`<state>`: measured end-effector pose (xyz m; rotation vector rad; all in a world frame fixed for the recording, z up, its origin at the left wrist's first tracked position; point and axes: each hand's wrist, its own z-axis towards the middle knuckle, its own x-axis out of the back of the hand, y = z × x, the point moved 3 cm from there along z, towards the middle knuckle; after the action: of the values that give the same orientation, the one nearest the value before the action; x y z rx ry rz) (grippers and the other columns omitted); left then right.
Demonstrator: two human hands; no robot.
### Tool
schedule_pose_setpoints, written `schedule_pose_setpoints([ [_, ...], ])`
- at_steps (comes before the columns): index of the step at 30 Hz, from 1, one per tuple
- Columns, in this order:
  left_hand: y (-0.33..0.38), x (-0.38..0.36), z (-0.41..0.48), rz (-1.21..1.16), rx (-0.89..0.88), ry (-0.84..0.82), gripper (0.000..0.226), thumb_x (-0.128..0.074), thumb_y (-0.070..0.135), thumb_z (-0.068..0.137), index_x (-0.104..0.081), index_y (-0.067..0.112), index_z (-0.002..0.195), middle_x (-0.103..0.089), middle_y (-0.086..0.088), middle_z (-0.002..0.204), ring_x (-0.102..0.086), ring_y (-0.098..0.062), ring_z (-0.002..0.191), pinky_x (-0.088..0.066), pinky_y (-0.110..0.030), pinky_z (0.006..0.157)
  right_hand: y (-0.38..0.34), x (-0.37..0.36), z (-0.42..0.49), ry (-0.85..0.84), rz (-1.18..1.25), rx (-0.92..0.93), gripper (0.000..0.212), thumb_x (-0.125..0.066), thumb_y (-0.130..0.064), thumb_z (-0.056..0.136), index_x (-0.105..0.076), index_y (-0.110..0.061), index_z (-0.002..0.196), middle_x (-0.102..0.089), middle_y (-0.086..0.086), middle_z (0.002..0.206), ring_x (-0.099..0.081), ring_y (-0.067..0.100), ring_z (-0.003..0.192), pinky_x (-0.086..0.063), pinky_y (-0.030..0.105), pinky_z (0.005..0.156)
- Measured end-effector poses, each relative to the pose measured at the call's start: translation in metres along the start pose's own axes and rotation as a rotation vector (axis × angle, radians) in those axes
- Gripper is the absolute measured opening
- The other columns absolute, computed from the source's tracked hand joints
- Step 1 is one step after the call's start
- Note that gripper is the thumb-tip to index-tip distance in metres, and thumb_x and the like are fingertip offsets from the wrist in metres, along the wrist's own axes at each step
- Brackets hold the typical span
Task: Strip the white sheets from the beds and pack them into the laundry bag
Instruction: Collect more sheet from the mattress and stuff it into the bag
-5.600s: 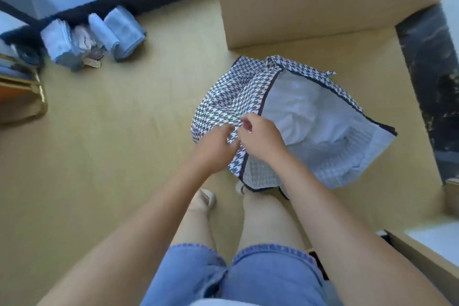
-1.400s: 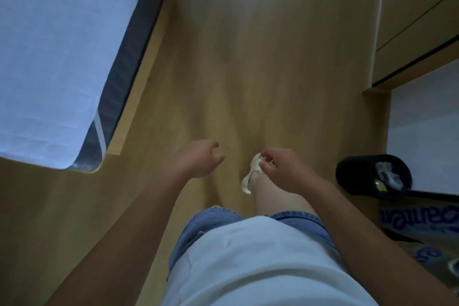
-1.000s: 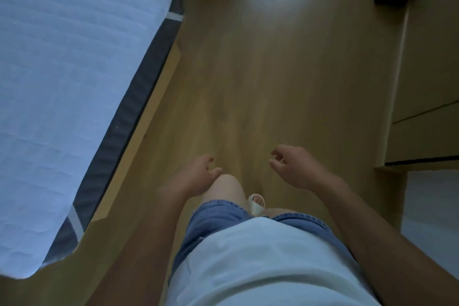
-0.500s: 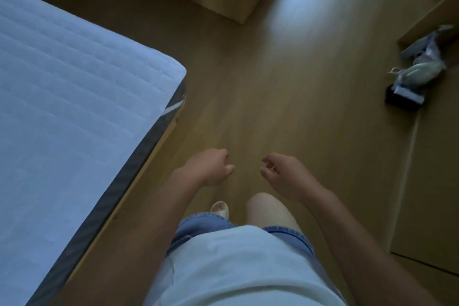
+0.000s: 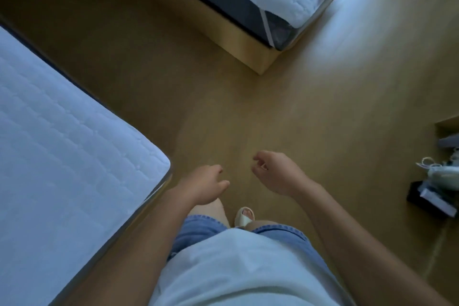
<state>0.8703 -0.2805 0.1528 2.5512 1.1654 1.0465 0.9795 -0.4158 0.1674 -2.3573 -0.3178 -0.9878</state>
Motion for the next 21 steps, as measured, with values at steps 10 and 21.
schedule_pose_setpoints([
  [10, -0.047, 0.229, 0.163, -0.130, 0.147, 0.054, 0.042, -0.048, 0.038, 0.097, -0.051, 0.014, 0.131, -0.058, -0.006, 0.126, -0.055, -0.023, 0.111, -0.046, -0.035, 0.092, -0.098, 0.133, 0.275, -0.077, -0.106, 0.109, 0.028, -0.047, -0.027, 0.094, -0.058, -0.008, 0.111, -0.065, 0.008, 0.107, -0.060, 0.029, 0.095, -0.049, 0.033, 0.076],
  [21, -0.065, 0.524, 0.333, -0.182, 0.096, 0.118, 0.045, -0.048, 0.039, 0.097, -0.046, 0.019, 0.138, -0.055, -0.004, 0.132, -0.054, -0.021, 0.118, -0.046, -0.036, 0.098, -0.210, 0.282, 0.534, -0.119, -0.096, 0.163, 0.011, -0.046, -0.027, 0.096, -0.055, -0.019, 0.097, -0.061, 0.001, 0.096, -0.057, 0.020, 0.082, -0.041, 0.028, 0.061],
])
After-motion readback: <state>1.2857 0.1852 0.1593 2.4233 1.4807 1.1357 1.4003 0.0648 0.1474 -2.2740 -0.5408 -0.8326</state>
